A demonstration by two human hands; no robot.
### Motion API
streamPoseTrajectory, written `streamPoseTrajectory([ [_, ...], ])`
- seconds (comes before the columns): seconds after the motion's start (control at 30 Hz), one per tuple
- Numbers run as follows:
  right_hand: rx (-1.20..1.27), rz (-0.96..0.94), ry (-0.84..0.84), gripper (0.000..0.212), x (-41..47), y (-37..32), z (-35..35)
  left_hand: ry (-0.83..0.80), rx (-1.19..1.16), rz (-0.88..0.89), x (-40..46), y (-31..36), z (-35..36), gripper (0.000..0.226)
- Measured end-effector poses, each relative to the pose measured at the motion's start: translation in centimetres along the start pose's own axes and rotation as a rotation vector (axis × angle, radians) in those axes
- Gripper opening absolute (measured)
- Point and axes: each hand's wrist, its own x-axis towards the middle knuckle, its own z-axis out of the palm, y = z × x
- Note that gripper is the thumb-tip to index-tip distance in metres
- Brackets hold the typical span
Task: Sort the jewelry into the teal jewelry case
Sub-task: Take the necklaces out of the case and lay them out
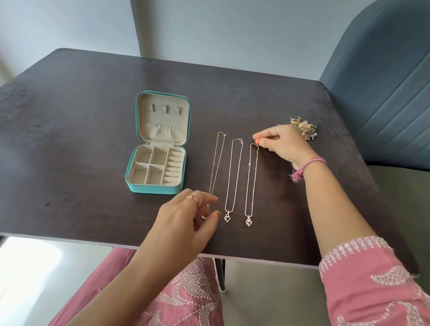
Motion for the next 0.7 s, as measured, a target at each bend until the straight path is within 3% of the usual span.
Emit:
streamPoseTrajectory([
  [0.37,0.074,0.080,0.038,0.016,-0.3,-1.1,-0.1,-0.094,-0.035,-0.129,-0.4,-2.8,-1.4,0.027],
  [0.53,-0.146,-0.029,0.029,0.009,0.7,-3.6,0.9,-0.143,-0.111,-0.175,-0.2,-3.9,-2.5,0.025],
  [0.7,-0.362,-0.089,-0.040,0.017,1.6,-6.7,2.3,-0.180,-0.186,-0.219,0.0,-4.9,-3.4,0.022],
])
